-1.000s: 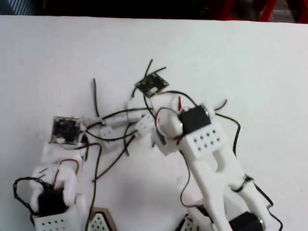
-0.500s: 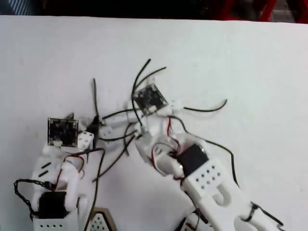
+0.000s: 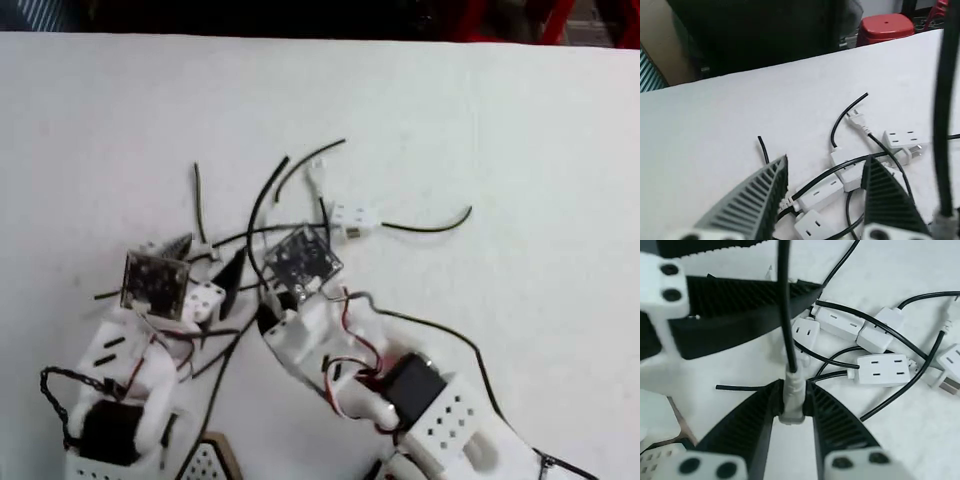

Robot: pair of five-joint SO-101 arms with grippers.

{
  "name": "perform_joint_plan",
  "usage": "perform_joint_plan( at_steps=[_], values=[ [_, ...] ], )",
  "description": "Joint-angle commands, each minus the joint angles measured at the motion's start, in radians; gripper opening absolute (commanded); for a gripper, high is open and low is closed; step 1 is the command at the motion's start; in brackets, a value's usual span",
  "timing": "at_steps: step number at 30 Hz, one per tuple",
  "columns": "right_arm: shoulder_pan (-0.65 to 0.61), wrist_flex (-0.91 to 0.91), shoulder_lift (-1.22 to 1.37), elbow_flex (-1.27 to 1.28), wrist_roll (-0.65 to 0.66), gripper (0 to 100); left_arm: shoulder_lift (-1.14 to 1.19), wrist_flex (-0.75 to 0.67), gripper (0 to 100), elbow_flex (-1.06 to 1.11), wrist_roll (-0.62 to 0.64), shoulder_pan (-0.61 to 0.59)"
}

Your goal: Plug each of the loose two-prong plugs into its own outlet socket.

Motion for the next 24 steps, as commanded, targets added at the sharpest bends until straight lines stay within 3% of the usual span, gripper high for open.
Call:
perform_joint_plan(
  at_steps=[1, 6, 11, 19, 24],
  values=[
    [-0.012, -0.036, -0.027, 0.006, -0.008, 1.7, 0.002, 0.061, 24, -0.112, 0.005, 0.09],
    [-0.012, -0.039, -0.028, 0.008, -0.008, 1.7, 0.002, 0.141, 24, -0.13, 0.005, 0.199],
    [-0.004, -0.039, -0.027, 0.008, -0.008, 1.7, 0.002, 0.147, 24, -0.138, 0.003, 0.189],
    [0.205, -0.139, -0.022, 0.006, 0.055, 1.6, 0.004, 0.133, 24, -0.123, -0.028, -0.174],
    [0.265, -0.259, 0.096, 0.005, 0.129, 1.6, 0.004, 0.153, 24, -0.005, -0.08, -0.272]
  ],
)
